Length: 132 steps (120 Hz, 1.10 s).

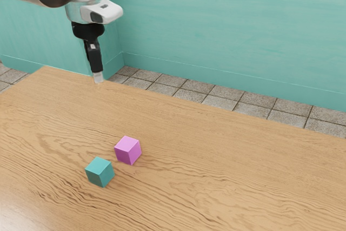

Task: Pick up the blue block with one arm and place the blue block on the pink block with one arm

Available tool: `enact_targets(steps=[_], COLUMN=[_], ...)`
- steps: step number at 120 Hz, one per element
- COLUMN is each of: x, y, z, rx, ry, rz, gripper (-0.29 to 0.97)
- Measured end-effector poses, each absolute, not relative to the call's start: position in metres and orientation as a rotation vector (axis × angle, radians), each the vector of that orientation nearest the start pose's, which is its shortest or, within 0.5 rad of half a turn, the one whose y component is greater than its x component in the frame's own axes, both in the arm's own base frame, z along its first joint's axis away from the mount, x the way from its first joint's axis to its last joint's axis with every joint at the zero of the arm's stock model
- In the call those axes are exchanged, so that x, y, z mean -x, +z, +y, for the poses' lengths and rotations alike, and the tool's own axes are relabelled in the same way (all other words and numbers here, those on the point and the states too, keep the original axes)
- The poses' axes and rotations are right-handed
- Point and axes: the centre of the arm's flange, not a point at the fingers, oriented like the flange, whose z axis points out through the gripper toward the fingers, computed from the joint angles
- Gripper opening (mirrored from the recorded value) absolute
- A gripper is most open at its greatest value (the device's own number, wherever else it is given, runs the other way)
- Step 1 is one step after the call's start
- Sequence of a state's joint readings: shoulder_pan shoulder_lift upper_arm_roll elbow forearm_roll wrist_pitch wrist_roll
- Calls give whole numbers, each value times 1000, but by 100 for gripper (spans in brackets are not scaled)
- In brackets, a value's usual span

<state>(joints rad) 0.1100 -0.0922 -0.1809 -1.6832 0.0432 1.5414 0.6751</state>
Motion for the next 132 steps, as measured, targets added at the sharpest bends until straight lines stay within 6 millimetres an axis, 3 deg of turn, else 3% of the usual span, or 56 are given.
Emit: enact_targets(steps=[10,24,40,56,64,77,102,132], x=[-524,-526,-498,-492,-467,-440,-451,-460], y=[620,593,499,458,423,389,350,297], z=[-28,-31,-32,-16,-13,-10,-6,11], rx=[2869,2872,2827,2746,2689,2581,2431,2368], ry=[65,112,281,265,290,232,99,68], rz=[1160,1259,1456,1629,1712,1821,1970,2076], gripper=[68,68,68,68,68,68,68,68])
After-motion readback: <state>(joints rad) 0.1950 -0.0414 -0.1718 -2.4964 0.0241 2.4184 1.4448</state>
